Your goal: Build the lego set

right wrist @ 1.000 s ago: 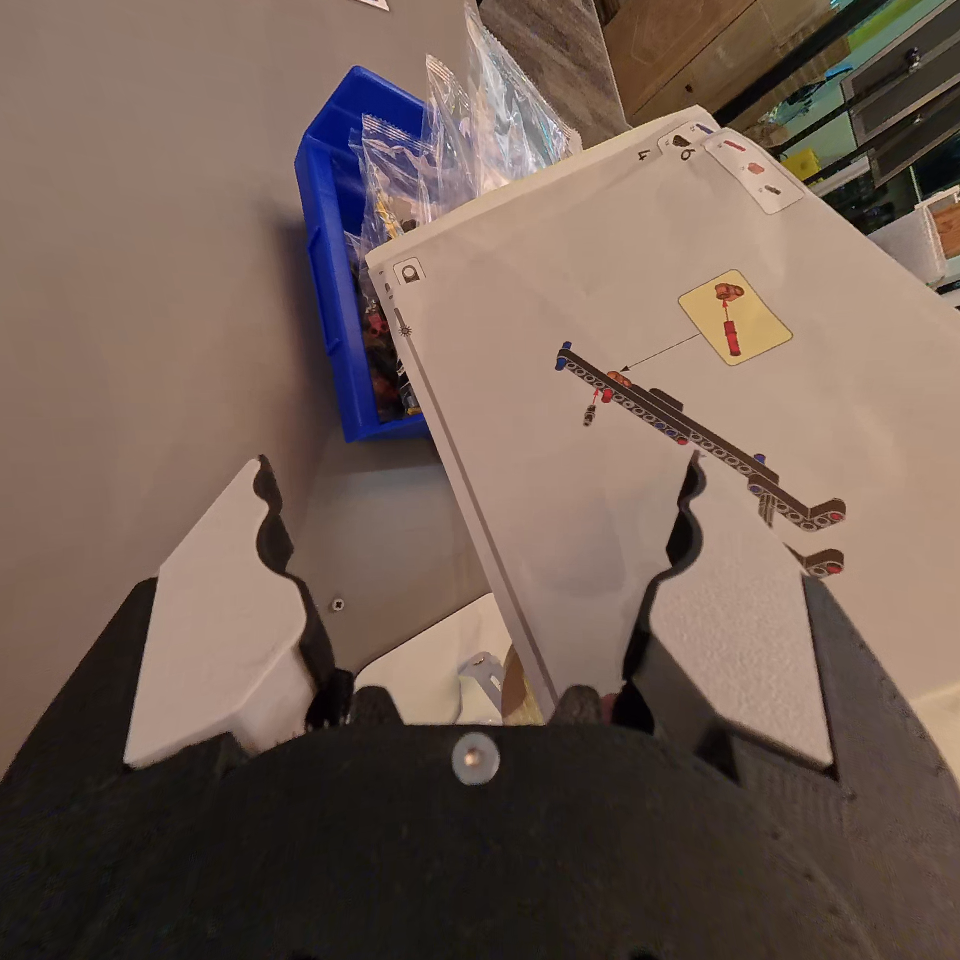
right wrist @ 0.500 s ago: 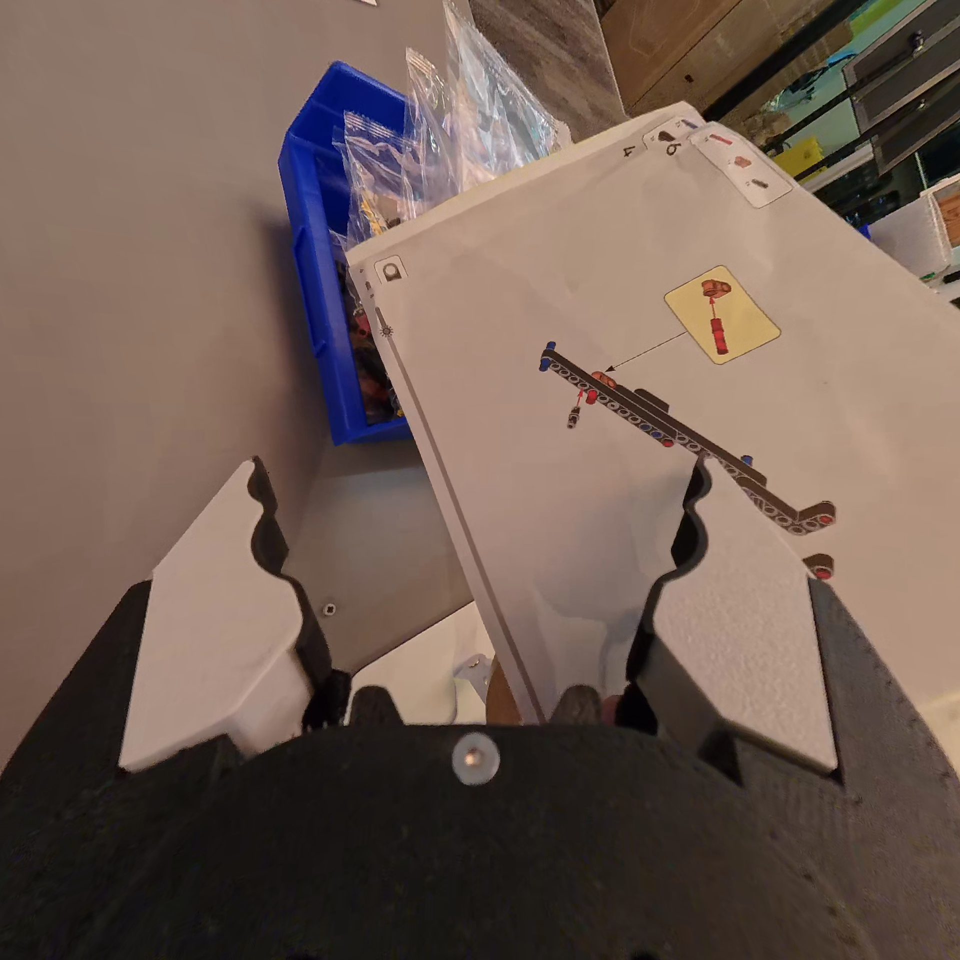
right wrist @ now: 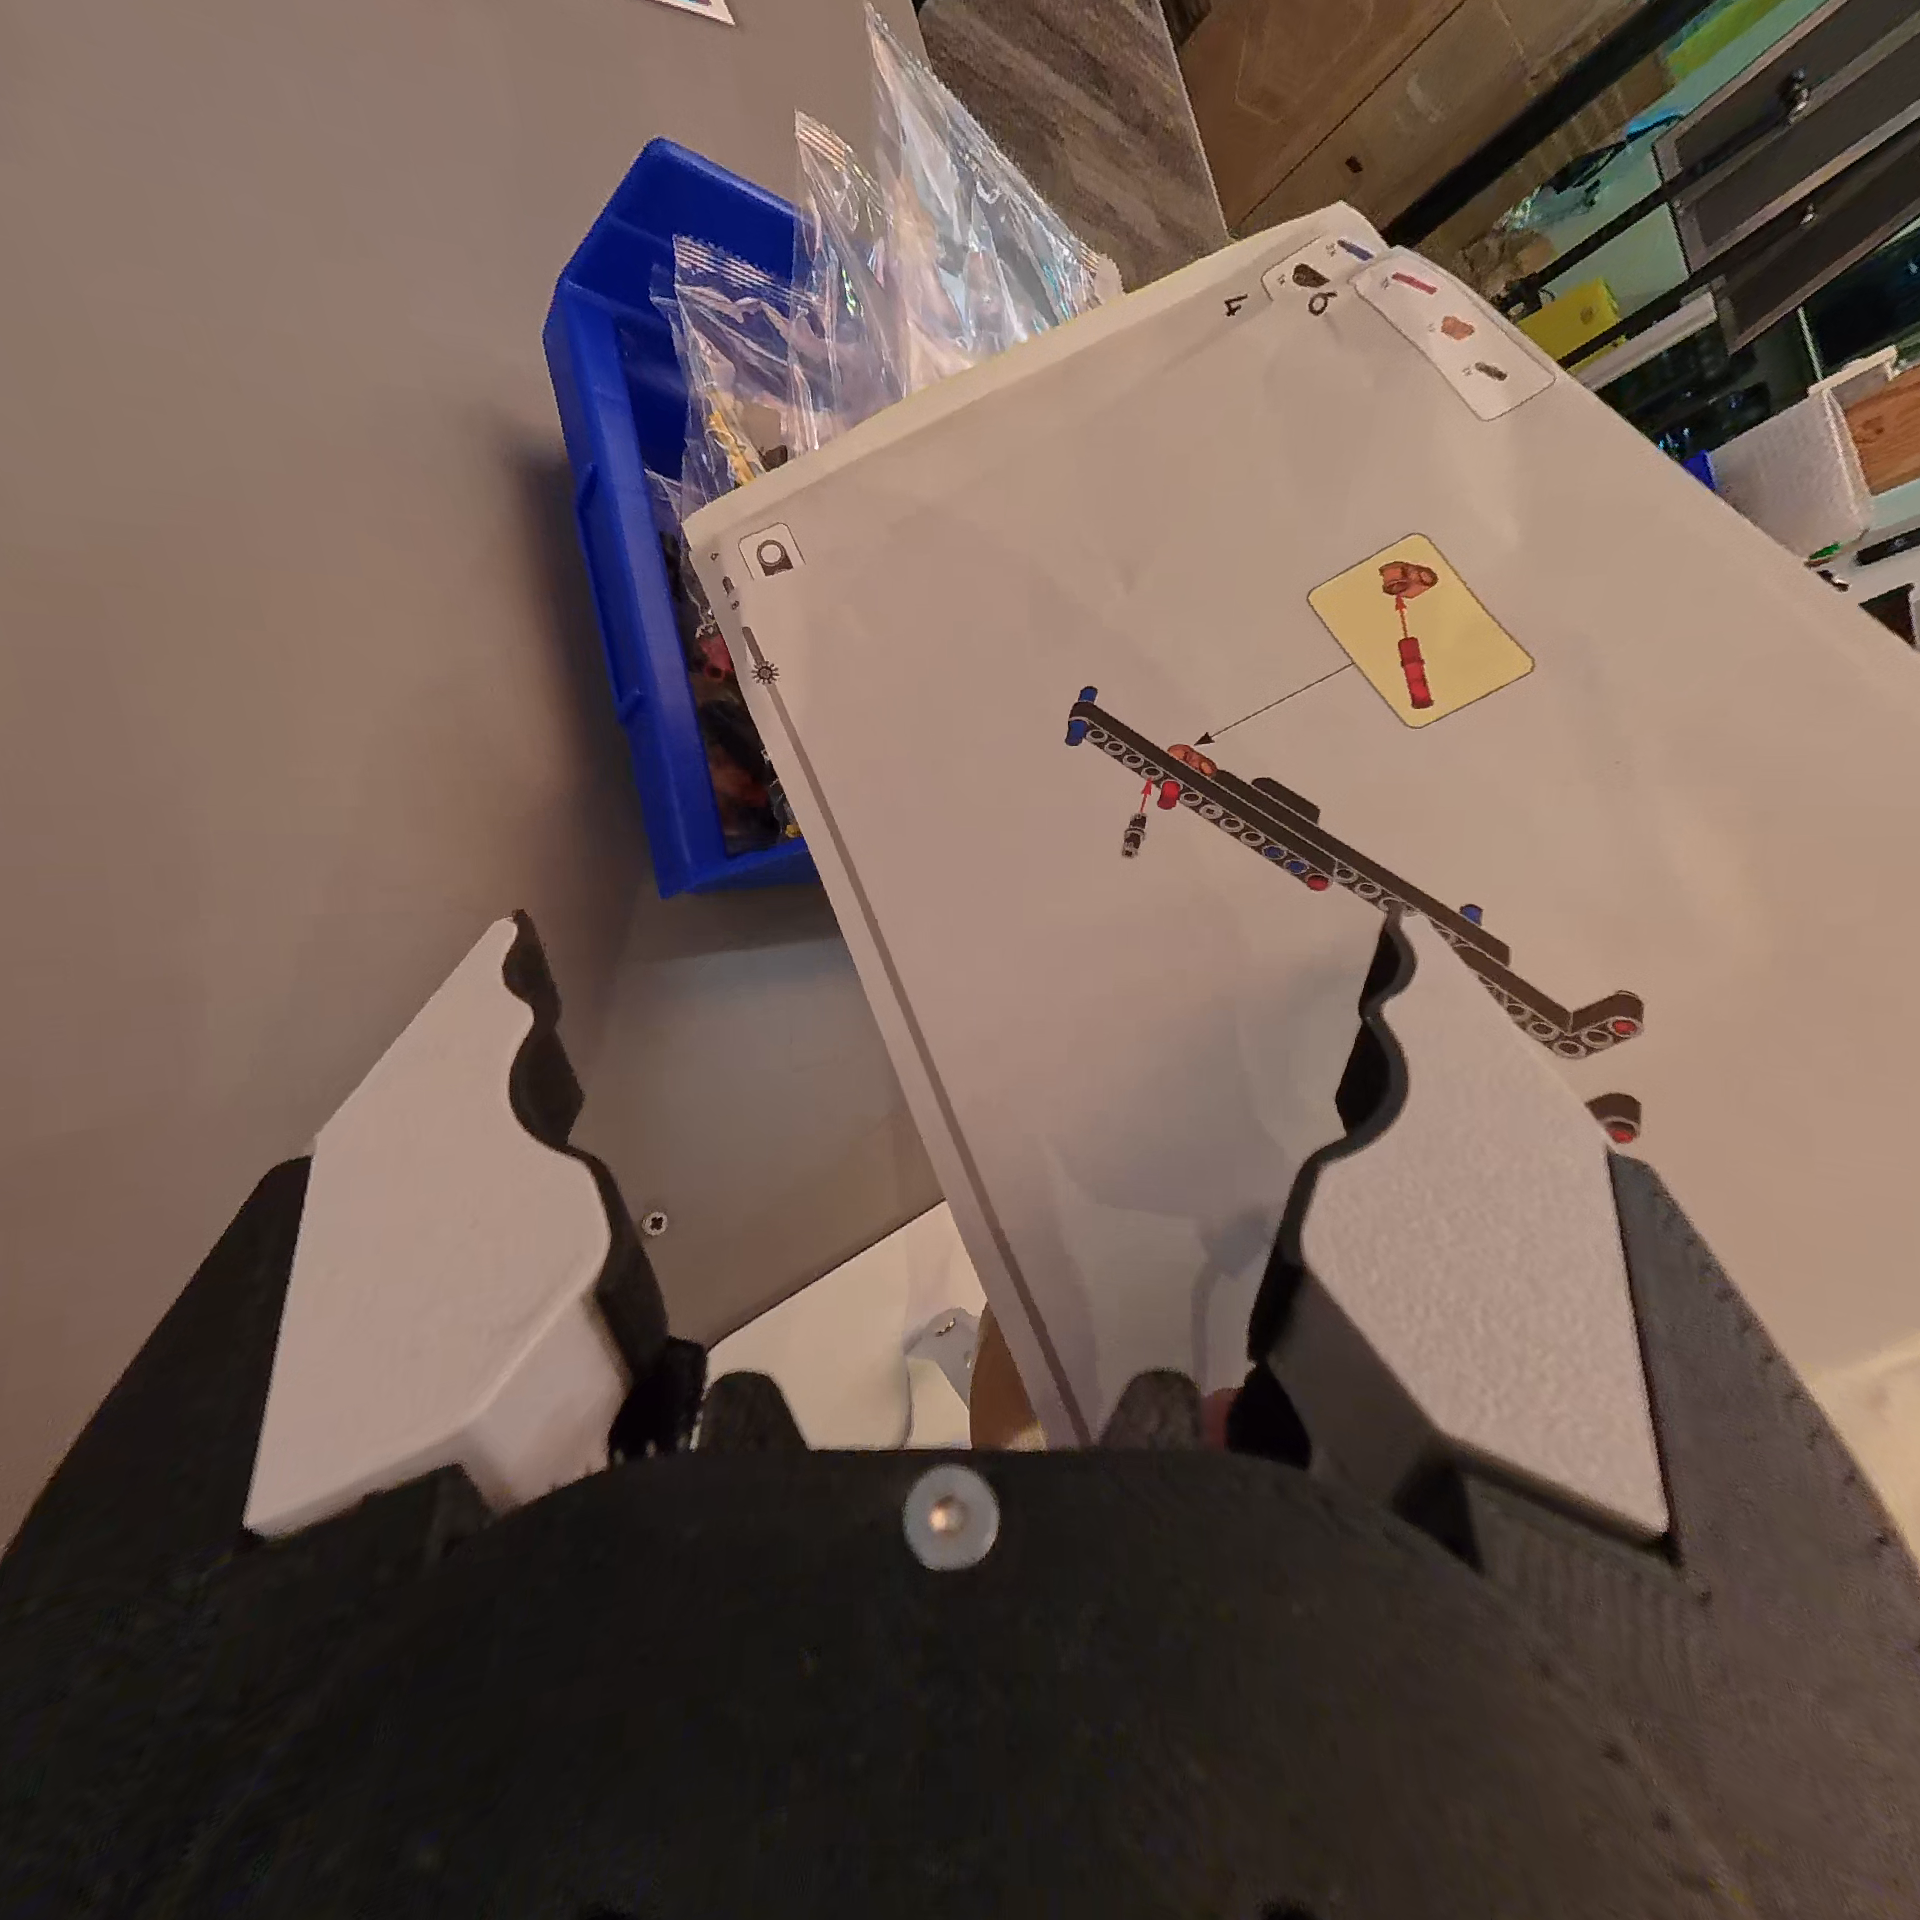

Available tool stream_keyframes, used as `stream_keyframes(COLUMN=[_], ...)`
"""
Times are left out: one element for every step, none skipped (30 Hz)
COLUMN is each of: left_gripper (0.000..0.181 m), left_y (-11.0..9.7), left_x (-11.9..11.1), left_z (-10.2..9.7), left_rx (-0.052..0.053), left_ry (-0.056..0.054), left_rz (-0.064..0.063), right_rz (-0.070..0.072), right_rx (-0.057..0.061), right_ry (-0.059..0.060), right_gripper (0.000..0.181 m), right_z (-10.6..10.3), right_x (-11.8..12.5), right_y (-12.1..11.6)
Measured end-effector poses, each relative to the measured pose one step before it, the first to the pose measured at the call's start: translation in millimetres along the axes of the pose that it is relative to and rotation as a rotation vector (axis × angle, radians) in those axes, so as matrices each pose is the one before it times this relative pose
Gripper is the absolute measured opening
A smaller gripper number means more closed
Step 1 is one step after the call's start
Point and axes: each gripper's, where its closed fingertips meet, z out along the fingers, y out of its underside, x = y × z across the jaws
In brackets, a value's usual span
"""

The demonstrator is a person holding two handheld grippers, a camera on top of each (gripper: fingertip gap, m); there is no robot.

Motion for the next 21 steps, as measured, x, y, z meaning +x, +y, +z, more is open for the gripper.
stream_keyframes(left_gripper=[0.006,0.006,0.006,0.006,0.006,0.006,0.006,0.005,0.005,0.005,0.006,0.005,0.005,0.005,0.006,0.006,0.006,0.006,0.006,0.006,0.005], left_y=[0.04,0.35,0.31,0.19,0.02,-0.06,-0.09,-0.02,0.04,0.14,0.09,0.13,0.00,-0.09,-0.12,-0.08,0.03,0.18,0.20,0.19,0.21], left_x=[-0.17,-0.05,-0.07,-0.01,-0.09,-0.04,-0.10,-0.08,-0.10,-0.09,-0.06,-0.20,-0.08,-0.09,-0.06,-0.06,-0.10,-0.06,0.01,0.19,0.04], left_z=[0.06,0.10,0.02,-0.07,0.01,-0.12,-0.05,0.01,-0.02,0.11,0.06,0.06,0.08,0.05,-0.01,-0.03,0.09,0.09,0.18,0.08,0.05], left_rx=[0.0003,-0.0007,-0.0007,-0.0002,0.0003,0.0001,-0.0003,0.0002,-0.0003,-0.0002,-0.0004,-0.0002,-0.0002,-0.0001,0.0004,0.0001,0.0000,-0.0005,-0.0004,0.0002,-0.0004], left_ry=[0.0004,0.0002,-0.0006,-0.0001,-0.0002,-0.0001,-0.0006,-0.0004,-0.0006,-0.0004,-0.0001,-0.0003,-0.0004,-0.0001,-0.0001,-0.0001,-0.0001,-0.0003,0.0007,0.0006,-0.0003], left_rz=[-0.0013,-0.0001,0.0002,0.0000,-0.0004,-0.0001,0.0005,0.0004,0.0003,-0.0004,-0.0008,-0.0003,0.0000,-0.0002,-0.0001,-0.0001,-0.0002,-0.0004,-0.0011,-0.0010,0.0004], right_rz=[0.0009,0.0033,0.0024,0.0016,0.0019,0.0017,0.0010,-0.0001,0.0004,0.0005,-0.0011,-0.0002,0.0027,0.0027,0.0011,0.0017,0.0034,0.0025,0.0012,0.0011,0.0001], right_rx=[0.0022,0.0032,0.0018,-0.0012,-0.0029,-0.0022,-0.0029,-0.0029,-0.0009,-0.0013,-0.0019,0.0014,0.0049,0.0048,0.0033,0.0031,0.0012,-0.0013,-0.0028,-0.0053,-0.0040], right_ry=[0.0004,0.0015,0.0022,0.0015,0.0017,0.0010,-0.0006,0.0008,-0.0006,-0.0028,0.0001,0.0016,0.0007,0.0017,0.0037,0.0028,0.0007,0.0010,0.0009,-0.0009,-0.0007], right_gripper=[0.147,0.147,0.147,0.147,0.147,0.147,0.148,0.148,0.148,0.148,0.148,0.148,0.148,0.148,0.148,0.147,0.147,0.147,0.147,0.147,0.148], right_z=[-0.76,-0.60,-0.37,0.10,0.50,0.61,0.79,0.76,0.56,0.42,0.16,-0.41,-0.98,-1.21,-1.15,-0.83,-0.23,0.22,0.79,0.94,0.93], right_x=[0.05,0.55,0.90,0.72,0.75,0.60,0.27,0.23,-0.23,-0.56,-0.27,0.15,0.25,0.58,0.93,1.00,0.76,0.75,0.41,0.12,-0.07], right_y=[-0.46,-0.46,-0.02,0.51,0.80,0.75,0.82,0.69,0.29,0.26,0.31,-0.35,-0.83,-0.92,-0.58,-0.43,0.05,0.56,0.93,1.45,1.22])
